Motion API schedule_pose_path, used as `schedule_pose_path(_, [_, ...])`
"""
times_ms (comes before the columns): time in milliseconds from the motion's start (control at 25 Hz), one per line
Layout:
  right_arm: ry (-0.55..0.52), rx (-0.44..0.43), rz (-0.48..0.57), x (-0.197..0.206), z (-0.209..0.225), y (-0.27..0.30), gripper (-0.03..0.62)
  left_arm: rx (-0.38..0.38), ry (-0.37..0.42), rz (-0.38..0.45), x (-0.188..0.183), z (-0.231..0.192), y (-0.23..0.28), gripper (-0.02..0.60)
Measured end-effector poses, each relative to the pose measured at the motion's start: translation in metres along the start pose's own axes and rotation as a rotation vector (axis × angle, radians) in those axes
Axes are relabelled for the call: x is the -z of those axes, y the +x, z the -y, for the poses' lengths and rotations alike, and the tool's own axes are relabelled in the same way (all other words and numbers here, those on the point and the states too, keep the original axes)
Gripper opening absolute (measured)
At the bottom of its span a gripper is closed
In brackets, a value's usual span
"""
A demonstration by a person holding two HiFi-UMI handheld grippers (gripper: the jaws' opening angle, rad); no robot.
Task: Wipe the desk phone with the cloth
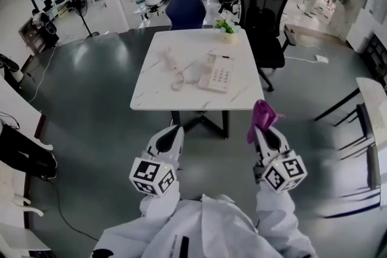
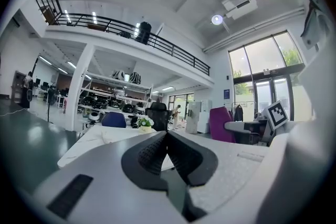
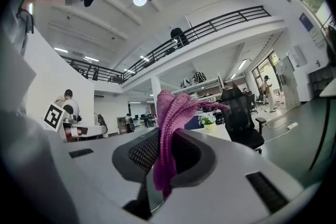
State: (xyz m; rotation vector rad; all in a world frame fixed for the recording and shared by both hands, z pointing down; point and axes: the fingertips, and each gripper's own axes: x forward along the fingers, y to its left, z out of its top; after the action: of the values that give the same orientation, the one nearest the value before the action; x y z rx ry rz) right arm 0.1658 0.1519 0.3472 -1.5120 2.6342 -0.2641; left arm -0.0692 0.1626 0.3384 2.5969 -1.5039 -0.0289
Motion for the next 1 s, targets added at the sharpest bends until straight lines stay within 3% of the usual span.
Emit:
schedule_pose_path(560, [0.016, 0.021, -0.038, 0.013, 0.032, 0.055, 0.040, 0.011, -0.037, -0.039, 0.016, -0.031, 0.053, -0.003])
schedule_pose_path(1000, [0.028, -0.018, -0.087, 0.014, 0.078, 0.135, 0.040, -0.004, -0.062, -0.065, 0.018, -0.069, 0.131, -0.003])
